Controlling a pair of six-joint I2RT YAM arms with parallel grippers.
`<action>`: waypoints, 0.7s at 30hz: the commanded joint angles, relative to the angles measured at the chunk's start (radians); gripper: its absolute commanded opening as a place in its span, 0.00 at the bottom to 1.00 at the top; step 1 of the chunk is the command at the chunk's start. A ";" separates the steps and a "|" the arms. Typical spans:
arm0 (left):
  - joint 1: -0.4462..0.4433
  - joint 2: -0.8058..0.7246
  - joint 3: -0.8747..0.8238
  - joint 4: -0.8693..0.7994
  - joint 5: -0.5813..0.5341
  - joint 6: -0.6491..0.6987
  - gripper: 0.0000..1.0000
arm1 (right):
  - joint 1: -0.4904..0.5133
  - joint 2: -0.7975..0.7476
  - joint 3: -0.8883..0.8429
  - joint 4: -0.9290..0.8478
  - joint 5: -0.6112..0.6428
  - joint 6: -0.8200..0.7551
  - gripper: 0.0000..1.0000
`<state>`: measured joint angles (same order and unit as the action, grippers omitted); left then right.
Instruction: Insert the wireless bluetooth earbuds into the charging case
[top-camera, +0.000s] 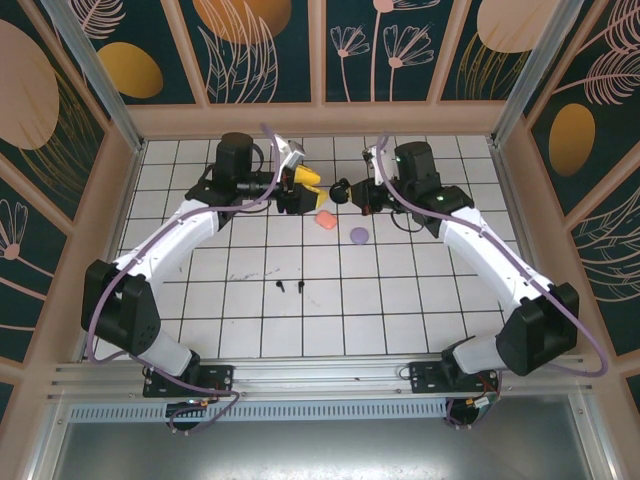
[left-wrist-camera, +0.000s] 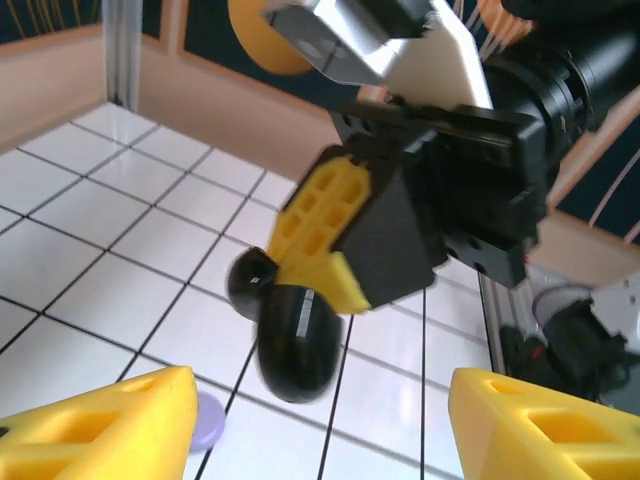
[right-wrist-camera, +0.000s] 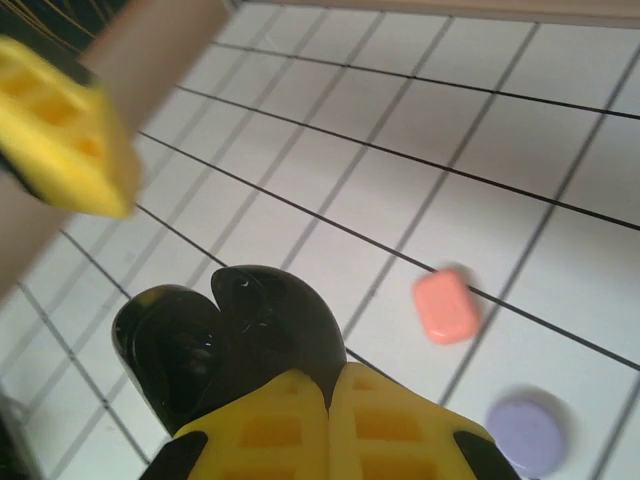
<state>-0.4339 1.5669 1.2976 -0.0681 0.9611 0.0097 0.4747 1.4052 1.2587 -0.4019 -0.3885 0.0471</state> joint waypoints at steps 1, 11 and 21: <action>0.000 0.048 0.071 -0.338 0.027 0.223 0.66 | 0.045 0.037 0.065 -0.157 0.143 -0.171 0.00; 0.000 0.168 0.202 -0.655 0.053 0.430 0.59 | 0.122 0.110 0.157 -0.229 0.141 -0.255 0.00; 0.000 0.185 0.200 -0.674 0.083 0.460 0.57 | 0.180 0.178 0.219 -0.260 0.152 -0.264 0.00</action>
<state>-0.4339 1.7420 1.4704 -0.7044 1.0000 0.4198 0.6441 1.5730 1.4357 -0.6312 -0.2508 -0.1978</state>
